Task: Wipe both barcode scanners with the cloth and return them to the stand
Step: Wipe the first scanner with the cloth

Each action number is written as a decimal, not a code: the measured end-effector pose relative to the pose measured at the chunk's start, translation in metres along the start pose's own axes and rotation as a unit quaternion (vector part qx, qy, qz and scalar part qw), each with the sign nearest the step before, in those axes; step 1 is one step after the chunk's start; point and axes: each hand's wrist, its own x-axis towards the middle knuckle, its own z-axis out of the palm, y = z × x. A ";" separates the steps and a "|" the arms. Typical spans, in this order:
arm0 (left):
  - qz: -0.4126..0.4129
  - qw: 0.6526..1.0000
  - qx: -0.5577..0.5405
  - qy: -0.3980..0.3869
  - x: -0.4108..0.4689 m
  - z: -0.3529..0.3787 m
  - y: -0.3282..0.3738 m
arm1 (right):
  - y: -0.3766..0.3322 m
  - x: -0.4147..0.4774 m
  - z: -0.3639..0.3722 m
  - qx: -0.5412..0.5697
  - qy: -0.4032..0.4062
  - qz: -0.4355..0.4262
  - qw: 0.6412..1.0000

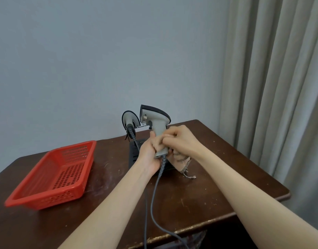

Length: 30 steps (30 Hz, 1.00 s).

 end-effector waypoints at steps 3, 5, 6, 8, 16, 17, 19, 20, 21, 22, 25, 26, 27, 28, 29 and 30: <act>-0.001 1.000 0.003 0.005 0.004 -0.005 0.000 | -0.003 -0.005 -0.005 0.032 -0.082 -0.001 0.996; 0.014 1.000 0.013 0.008 0.004 -0.004 0.002 | -0.004 0.004 -0.011 0.102 0.013 0.003 0.995; 0.023 1.000 0.018 0.013 0.004 -0.003 0.002 | -0.002 0.012 -0.015 0.107 0.104 -0.001 0.989; 0.032 0.999 0.029 0.017 0.001 0.000 0.002 | 0.000 0.024 -0.018 0.093 0.221 -0.015 0.971; 0.052 0.996 0.073 0.011 0.010 -0.008 -0.003 | -0.006 -0.008 -0.001 0.014 -0.022 0.013 1.000; 0.055 0.996 0.072 0.013 0.012 -0.011 -0.002 | -0.006 -0.012 -0.002 0.020 -0.058 0.013 0.998; 0.057 0.996 0.075 0.011 0.013 -0.012 0.000 | -0.005 -0.010 -0.005 0.038 -0.049 0.007 0.998; 0.059 0.995 0.078 0.008 0.011 -0.010 0.001 | -0.004 -0.004 -0.006 0.063 -0.005 0.001 0.998; 0.059 0.995 0.080 0.006 0.010 -0.007 0.002 | -0.001 0.004 -0.008 0.085 0.060 -0.004 0.995; 0.054 0.995 0.079 0.004 0.009 -0.005 0.002 | 0.002 0.012 -0.011 0.094 0.130 -0.010 0.987; 0.038 0.996 0.078 -0.003 0.007 -0.002 -0.001 | 0.003 0.025 -0.014 0.070 0.184 -0.023 0.980; 0.035 0.996 0.082 -0.006 0.007 -0.001 -0.003 | 0.002 0.023 -0.011 0.060 0.160 -0.021 0.985; 0.031 0.996 0.083 -0.008 0.008 -0.001 -0.004 | 0.002 0.021 -0.007 0.052 0.135 -0.014 0.989; 0.029 0.996 0.083 -0.006 0.009 -0.001 -0.005 | 0.002 0.019 -0.004 0.049 0.117 -0.008 0.992; 0.030 0.996 0.086 -0.001 0.010 -0.002 -0.006 | 0.002 0.016 -0.003 0.040 0.101 0.003 0.994; 0.032 0.995 0.092 0.007 0.011 -0.003 -0.007 | 0.003 0.014 -0.003 0.026 0.077 0.014 0.997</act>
